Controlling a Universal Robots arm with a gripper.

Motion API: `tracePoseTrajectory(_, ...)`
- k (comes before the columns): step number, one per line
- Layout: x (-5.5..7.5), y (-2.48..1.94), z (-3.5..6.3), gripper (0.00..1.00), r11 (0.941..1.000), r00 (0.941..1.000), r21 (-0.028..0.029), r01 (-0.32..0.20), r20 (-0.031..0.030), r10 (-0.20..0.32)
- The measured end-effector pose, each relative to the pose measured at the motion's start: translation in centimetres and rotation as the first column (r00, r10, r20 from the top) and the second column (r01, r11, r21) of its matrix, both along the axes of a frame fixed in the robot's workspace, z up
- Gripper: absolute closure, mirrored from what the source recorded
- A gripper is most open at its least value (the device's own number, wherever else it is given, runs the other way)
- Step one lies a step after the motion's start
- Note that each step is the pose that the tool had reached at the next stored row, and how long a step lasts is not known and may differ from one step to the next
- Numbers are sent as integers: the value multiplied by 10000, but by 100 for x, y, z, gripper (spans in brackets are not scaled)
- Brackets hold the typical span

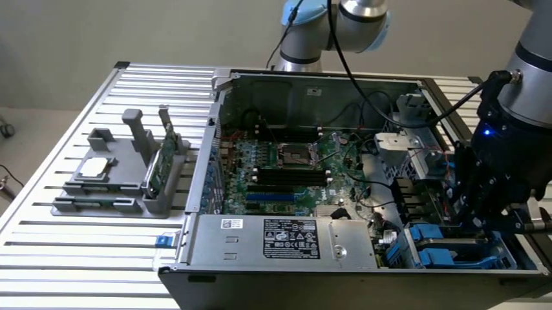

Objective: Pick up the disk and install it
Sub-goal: 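Insert the first disk wire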

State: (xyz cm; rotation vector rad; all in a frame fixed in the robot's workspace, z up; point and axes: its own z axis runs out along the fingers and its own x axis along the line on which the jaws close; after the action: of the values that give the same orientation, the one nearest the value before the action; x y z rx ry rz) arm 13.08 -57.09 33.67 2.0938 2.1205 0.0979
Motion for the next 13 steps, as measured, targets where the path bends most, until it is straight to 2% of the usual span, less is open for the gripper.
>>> tracePoseTrajectory(2, 0, 4, 10, 82, 10000, 10000, -32, 47, 0, -47)
tracePoseTrajectory(5, 0, 8, 11, 82, 9999, 9999, -49, 109, 0, -109)
tracePoseTrajectory(13, 0, 22, 7, 82, 9998, 9999, -50, 172, 2, -172)
